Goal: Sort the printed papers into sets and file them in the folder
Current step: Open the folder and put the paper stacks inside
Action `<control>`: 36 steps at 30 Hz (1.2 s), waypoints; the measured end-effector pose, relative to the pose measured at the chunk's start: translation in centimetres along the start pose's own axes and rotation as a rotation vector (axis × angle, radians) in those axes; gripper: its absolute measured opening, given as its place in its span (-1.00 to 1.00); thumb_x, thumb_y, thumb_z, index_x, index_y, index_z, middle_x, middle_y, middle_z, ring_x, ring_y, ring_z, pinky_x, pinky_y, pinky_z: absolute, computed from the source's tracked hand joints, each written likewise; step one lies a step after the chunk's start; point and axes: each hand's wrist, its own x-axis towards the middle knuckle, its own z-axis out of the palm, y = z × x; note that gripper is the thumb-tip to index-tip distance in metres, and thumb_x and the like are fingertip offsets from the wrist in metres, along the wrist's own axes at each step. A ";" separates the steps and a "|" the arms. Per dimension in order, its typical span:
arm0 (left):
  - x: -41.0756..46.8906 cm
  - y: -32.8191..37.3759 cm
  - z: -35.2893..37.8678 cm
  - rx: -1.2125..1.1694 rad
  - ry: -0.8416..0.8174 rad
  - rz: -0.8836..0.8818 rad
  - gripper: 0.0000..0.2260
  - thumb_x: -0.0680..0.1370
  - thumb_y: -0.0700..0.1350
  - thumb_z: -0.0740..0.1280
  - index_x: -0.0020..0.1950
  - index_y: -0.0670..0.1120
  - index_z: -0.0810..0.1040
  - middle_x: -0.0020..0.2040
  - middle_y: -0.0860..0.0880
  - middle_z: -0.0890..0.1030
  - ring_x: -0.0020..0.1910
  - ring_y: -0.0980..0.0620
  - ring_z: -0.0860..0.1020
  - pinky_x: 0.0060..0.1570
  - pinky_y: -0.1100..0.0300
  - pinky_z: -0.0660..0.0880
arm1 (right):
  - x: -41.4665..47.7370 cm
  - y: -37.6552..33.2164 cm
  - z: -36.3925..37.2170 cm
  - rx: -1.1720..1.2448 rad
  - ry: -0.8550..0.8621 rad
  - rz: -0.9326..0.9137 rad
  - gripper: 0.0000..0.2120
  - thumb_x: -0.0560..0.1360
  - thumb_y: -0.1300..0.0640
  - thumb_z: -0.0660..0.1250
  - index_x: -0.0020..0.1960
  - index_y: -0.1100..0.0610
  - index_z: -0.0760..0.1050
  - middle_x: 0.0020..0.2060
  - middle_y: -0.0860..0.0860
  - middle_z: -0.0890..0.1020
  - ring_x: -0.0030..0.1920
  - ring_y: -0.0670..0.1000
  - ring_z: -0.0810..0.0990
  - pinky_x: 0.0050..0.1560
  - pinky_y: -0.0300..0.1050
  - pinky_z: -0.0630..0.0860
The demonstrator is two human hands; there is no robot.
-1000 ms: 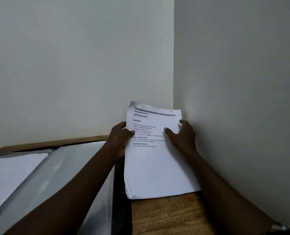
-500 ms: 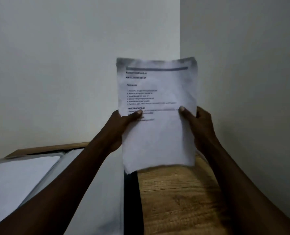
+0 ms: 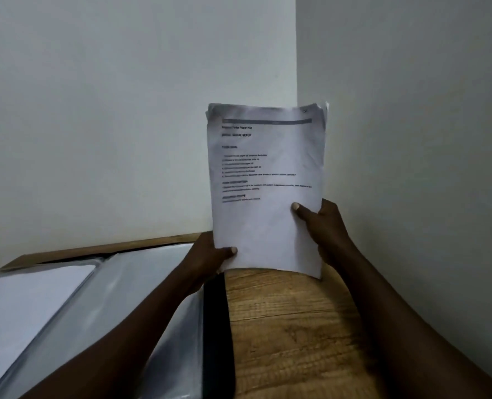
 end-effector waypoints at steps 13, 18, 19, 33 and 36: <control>-0.4 1.8 -6.1 -0.153 0.058 0.027 -0.69 0.60 -0.39 0.20 0.34 -0.32 0.45 0.17 -0.21 0.61 0.02 -0.10 0.64 -0.15 0.14 0.65 | -0.8 -0.1 0.2 0.119 -0.461 0.274 -0.70 0.50 0.21 0.39 0.23 0.07 0.51 0.10 0.04 0.67 0.09 0.08 0.65 0.09 0.04 0.59; -1.8 2.0 -9.0 -0.205 0.113 -0.043 -0.67 0.61 -0.41 0.18 0.38 -0.32 0.41 0.25 -0.21 0.54 0.10 -0.17 0.58 -0.23 0.17 0.65 | -2.1 0.4 3.0 0.072 -0.591 0.368 -0.66 0.54 0.32 0.32 0.31 0.25 0.45 0.04 0.17 0.64 -0.12 0.11 0.66 -0.27 -0.14 0.60; -2.3 1.9 -9.4 -0.195 0.107 -0.074 -0.67 0.60 -0.42 0.18 0.37 -0.32 0.41 0.27 -0.22 0.53 0.12 -0.19 0.58 -0.23 0.15 0.65 | -2.5 0.4 3.5 0.034 -0.589 0.353 -0.67 0.55 0.32 0.31 0.30 0.27 0.45 0.01 0.17 0.64 -0.24 0.04 0.65 -0.38 -0.23 0.53; -3.5 1.0 -17.0 -0.017 0.101 0.020 -0.67 0.61 -0.42 0.12 0.32 -0.20 0.45 0.09 -0.28 0.60 -0.33 -0.16 0.67 -0.35 0.19 0.59 | -0.4 -0.3 11.6 0.141 -0.393 0.259 -0.69 0.52 0.27 0.36 0.26 0.20 0.51 0.10 0.10 0.66 0.04 0.10 0.67 -0.10 -0.09 0.63; -2.9 0.4 -18.5 -0.070 0.114 -0.001 -0.72 0.61 -0.39 0.16 0.30 -0.23 0.44 0.00 -0.26 0.62 -0.32 -0.12 0.65 -0.32 0.18 0.60 | -0.4 0.7 13.7 0.201 -0.329 0.311 -0.73 0.54 0.35 0.31 0.23 0.24 0.49 0.02 0.13 0.64 -0.12 0.08 0.64 -0.38 -0.21 0.59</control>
